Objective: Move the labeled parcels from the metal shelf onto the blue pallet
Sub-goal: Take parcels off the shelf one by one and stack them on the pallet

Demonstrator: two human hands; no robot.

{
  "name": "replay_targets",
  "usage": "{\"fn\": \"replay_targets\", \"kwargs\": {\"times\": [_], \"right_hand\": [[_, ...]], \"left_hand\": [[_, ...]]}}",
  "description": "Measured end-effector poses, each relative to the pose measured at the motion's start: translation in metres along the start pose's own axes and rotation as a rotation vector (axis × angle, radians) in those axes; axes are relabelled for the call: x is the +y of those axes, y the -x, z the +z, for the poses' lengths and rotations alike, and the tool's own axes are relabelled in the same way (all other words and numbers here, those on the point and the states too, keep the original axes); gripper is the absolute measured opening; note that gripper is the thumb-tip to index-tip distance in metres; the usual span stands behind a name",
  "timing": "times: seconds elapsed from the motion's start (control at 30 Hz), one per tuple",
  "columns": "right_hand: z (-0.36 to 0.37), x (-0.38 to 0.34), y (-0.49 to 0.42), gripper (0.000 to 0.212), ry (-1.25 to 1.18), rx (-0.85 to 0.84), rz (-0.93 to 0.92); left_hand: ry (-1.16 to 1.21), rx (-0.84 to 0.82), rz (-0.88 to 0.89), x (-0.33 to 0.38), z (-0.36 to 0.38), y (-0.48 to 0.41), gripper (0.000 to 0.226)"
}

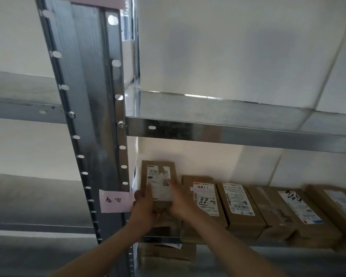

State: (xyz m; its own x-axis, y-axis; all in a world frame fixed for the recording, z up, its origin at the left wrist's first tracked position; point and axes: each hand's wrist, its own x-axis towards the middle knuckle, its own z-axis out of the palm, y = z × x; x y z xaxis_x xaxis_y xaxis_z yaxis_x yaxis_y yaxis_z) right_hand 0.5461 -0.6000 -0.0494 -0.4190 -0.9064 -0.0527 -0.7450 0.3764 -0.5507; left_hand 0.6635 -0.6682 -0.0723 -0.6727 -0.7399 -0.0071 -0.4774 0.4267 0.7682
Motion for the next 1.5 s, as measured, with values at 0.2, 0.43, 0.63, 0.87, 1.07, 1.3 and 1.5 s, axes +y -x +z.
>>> {"fn": "replay_targets", "kwargs": {"times": [0.2,0.43,0.63,0.87,1.07,1.3,1.5], "right_hand": [[-0.043,-0.008,0.013,0.082,-0.058,0.100,-0.052],[-0.104,0.029,0.054,0.085,-0.052,0.223,0.028],[-0.161,0.096,0.127,0.085,-0.096,0.328,0.110],[-0.230,0.187,0.254,0.082,-0.094,0.482,0.293],[-0.264,0.257,0.373,0.081,-0.106,0.617,0.457],[-0.286,0.320,0.492,0.082,-0.112,0.766,0.670],[-0.302,0.368,0.565,0.084,-0.125,0.874,0.838]], "left_hand": [[-0.144,0.010,0.070,0.044,-0.016,-0.003,0.088],[-0.185,-0.006,0.235,0.108,0.011,0.005,0.090],[-0.180,-0.092,0.341,0.182,0.077,0.016,0.088],[-0.071,-0.213,0.486,0.293,0.187,0.066,0.088],[0.004,-0.374,0.640,0.373,0.283,0.124,0.092],[-0.025,-0.599,0.757,0.447,0.389,0.183,0.097],[-0.030,-0.781,0.880,0.502,0.472,0.217,0.098]]}}
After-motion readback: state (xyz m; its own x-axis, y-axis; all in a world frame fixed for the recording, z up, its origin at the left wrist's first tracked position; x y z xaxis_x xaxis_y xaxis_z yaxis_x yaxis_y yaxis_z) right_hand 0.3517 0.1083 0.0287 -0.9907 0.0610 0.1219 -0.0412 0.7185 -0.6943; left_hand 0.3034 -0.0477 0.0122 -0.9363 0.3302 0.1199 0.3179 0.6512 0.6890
